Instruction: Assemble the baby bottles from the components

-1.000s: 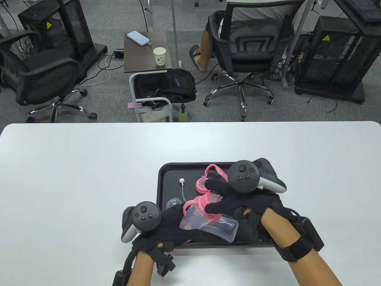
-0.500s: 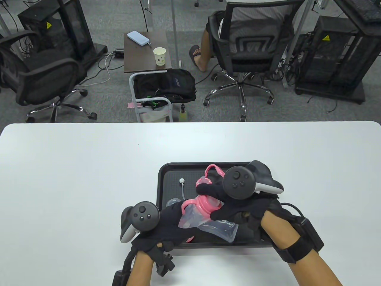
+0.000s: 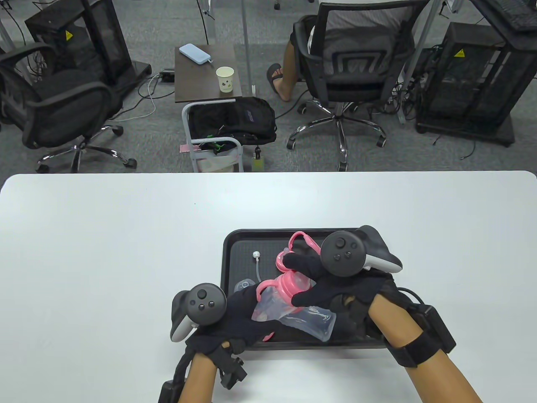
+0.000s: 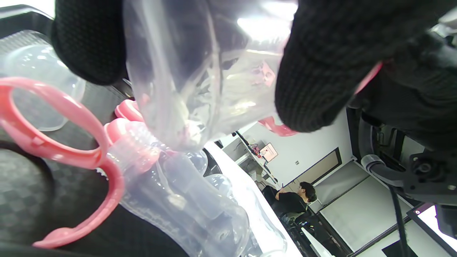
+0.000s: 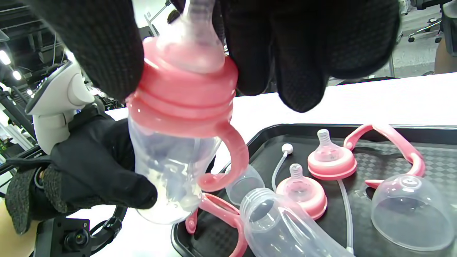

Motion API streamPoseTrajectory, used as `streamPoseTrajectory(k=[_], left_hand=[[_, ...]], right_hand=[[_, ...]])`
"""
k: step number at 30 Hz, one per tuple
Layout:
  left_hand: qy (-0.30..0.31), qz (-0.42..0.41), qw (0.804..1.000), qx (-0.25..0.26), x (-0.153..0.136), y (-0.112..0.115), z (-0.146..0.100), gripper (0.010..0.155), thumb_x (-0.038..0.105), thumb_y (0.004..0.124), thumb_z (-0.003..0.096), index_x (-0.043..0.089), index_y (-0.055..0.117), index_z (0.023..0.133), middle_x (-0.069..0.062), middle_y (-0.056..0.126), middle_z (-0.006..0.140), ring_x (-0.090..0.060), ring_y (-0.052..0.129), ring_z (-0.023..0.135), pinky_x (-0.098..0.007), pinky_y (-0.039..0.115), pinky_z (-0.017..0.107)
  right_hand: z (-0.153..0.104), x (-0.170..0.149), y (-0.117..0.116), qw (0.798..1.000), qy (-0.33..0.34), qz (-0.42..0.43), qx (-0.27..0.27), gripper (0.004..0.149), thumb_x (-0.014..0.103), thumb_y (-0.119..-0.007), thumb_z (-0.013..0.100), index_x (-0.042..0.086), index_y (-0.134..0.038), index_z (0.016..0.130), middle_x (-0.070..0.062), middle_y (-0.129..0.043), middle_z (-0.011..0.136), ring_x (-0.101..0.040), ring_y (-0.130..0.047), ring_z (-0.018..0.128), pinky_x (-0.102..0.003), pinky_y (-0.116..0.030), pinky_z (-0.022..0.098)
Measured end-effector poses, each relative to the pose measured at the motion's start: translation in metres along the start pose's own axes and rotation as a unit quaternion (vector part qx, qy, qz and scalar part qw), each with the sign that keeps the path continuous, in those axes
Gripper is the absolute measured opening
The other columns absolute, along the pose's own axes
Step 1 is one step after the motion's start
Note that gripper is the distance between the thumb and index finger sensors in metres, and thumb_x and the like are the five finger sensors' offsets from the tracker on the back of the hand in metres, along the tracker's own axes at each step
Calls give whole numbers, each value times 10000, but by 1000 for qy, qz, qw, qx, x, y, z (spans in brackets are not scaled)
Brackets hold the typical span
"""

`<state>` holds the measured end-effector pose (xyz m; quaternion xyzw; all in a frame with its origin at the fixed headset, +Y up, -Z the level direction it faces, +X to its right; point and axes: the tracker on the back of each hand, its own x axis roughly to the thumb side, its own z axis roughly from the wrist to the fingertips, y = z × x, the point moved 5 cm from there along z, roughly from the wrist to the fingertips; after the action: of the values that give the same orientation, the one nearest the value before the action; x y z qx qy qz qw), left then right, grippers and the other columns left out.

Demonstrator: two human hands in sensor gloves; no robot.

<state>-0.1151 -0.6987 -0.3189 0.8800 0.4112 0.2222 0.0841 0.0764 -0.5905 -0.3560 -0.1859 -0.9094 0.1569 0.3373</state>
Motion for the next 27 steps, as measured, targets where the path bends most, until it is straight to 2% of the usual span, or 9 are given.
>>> streamPoseTrajectory(k=[6,11,14,18,20,27], left_hand=[[-18,-17,1000,13,-13,-8,-2,917,635,953,426,199,606,1154,-108,768,1083,-442,856,916,-491,875,549],[-20,-29,999,26,-15,-15,-5,917,636,948,428,197,602,1155,-113,763,1083,-443,856,914,-491,874,548],[-21,-32,999,32,-16,-17,-6,917,645,948,426,196,613,1151,-109,773,1075,-438,867,902,-481,879,540],[-24,-31,999,35,-17,-19,-6,916,646,947,427,196,612,1151,-111,774,1074,-438,867,901,-478,880,539],[-24,-30,999,36,-18,-21,-7,916,647,949,426,195,616,1150,-111,778,1072,-438,869,897,-477,881,538],[-28,-26,999,39,-19,-23,-7,914,649,948,428,195,619,1150,-112,780,1070,-438,871,895,-476,881,538]], right_hand=[[-11,-19,24,999,-9,8,-42,875,557,-888,492,108,-514,1143,-268,-708,1080,-546,-791,896,-712,-661,602],[-12,-55,26,997,-59,-35,-38,858,543,-899,487,114,-537,1136,-266,-706,1087,-552,-750,938,-750,-597,641],[-5,-77,16,992,-94,-78,-22,854,513,-921,477,103,-549,1126,-263,-695,1097,-552,-718,966,-769,-557,658],[8,-104,-4,983,-126,-135,6,903,536,-927,457,63,-538,1121,-261,-697,1095,-549,-700,985,-792,-507,672],[16,-119,-18,975,-146,-164,37,932,554,-927,444,44,-535,1119,-260,-691,1100,-549,-681,999,-802,-481,676],[27,-145,-55,956,-164,-220,101,961,572,-926,432,40,-518,1121,-253,-682,1106,-540,-669,1012,-811,-444,684]])
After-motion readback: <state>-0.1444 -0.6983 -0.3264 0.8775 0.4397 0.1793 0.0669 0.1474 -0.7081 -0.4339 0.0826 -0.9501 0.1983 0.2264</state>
